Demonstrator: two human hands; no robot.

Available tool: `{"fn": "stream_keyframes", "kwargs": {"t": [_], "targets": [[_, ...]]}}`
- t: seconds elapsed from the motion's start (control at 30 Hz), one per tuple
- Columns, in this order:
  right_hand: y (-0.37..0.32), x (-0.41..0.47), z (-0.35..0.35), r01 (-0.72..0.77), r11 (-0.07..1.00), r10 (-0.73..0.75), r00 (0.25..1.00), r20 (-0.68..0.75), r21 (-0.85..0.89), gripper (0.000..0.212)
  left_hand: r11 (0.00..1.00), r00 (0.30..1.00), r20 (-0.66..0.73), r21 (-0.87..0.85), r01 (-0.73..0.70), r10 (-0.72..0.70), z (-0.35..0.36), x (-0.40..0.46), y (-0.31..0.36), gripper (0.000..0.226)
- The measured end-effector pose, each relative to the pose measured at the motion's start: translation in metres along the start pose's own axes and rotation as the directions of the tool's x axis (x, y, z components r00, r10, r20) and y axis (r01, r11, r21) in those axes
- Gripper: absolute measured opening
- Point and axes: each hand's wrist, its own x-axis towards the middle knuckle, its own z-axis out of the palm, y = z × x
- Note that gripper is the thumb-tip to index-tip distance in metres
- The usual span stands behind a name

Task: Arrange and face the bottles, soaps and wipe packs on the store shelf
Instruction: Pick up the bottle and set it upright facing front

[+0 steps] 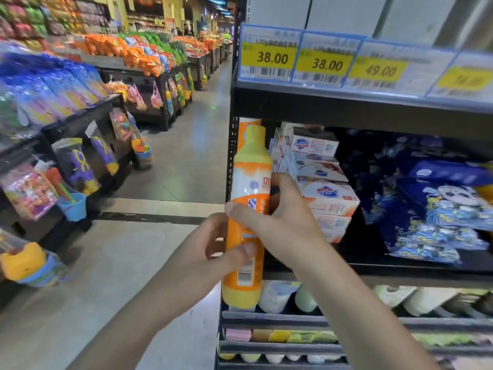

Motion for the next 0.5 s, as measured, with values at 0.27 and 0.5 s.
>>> {"fn": "stream_keyframes", "kwargs": {"t": [0.27, 0.5], "targets": [[0.015, -0.031, -0.016, 0.007, 0.999, -0.006, 0.999, -0.043, 0.034, 0.056, 0.985, 0.991, 0.118, -0.154, 0.083, -0.065, 0.025, -0.012, -0.006, 0.047], [0.025, -0.043, -0.021, -0.005, 0.991, 0.006, 1.0, -0.008, 0.135, 0.057, 0.986, 0.999, 0.049, -0.161, 0.031, -0.023, 0.039, -0.019, -0.007, 0.043]]}}
